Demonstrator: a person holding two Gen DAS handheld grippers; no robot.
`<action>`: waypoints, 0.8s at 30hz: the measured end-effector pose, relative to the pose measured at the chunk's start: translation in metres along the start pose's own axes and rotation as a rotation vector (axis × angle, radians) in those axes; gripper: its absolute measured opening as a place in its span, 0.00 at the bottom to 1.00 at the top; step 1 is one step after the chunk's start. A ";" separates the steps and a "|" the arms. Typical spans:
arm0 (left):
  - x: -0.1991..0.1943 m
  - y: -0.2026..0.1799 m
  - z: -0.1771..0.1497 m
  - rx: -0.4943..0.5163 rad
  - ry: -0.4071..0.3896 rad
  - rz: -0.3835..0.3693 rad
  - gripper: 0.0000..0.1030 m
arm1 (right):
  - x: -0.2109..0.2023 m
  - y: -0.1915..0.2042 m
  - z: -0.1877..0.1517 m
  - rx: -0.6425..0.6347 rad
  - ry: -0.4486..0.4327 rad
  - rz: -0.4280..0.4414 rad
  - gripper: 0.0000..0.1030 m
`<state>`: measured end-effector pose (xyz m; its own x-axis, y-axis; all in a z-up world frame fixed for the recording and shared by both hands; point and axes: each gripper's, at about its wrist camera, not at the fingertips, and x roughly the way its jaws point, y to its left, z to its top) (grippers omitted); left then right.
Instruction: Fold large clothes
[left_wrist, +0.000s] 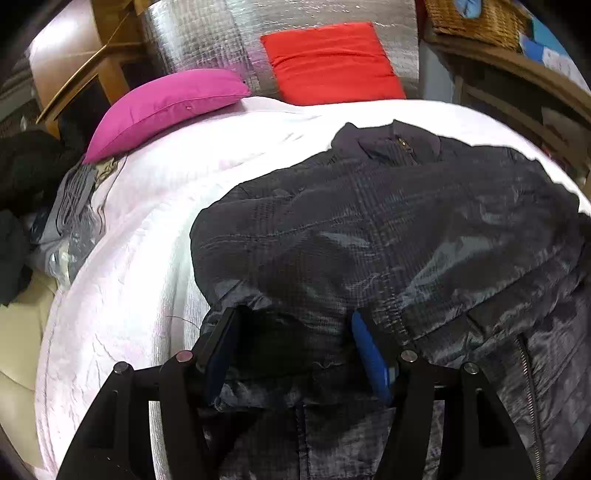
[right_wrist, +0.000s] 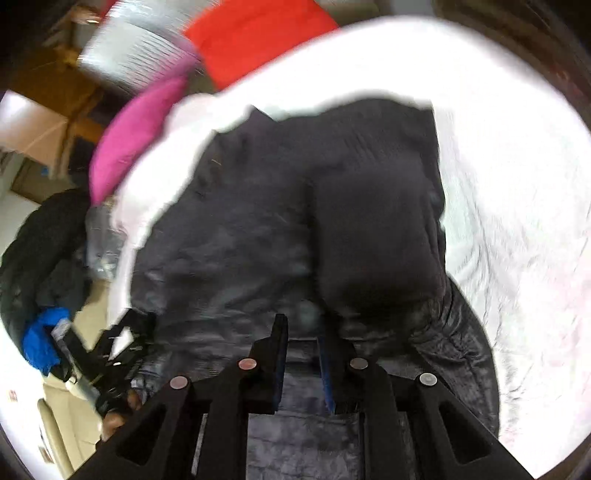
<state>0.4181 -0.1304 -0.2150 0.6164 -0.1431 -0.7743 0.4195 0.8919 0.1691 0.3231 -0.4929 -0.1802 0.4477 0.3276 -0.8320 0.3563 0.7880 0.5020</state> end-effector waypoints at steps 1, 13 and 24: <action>-0.002 0.001 0.000 -0.011 -0.004 -0.004 0.62 | -0.012 0.004 0.000 -0.022 -0.056 0.000 0.19; -0.016 0.015 0.012 -0.116 -0.084 0.031 0.66 | 0.018 0.007 0.023 -0.057 -0.309 -0.347 0.60; 0.005 0.021 0.008 -0.169 -0.007 0.035 0.66 | 0.034 -0.009 0.033 -0.016 -0.265 -0.362 0.48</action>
<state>0.4350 -0.1153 -0.2105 0.6337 -0.1129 -0.7653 0.2797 0.9558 0.0906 0.3618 -0.5063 -0.2051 0.4921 -0.1140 -0.8630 0.5167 0.8361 0.1841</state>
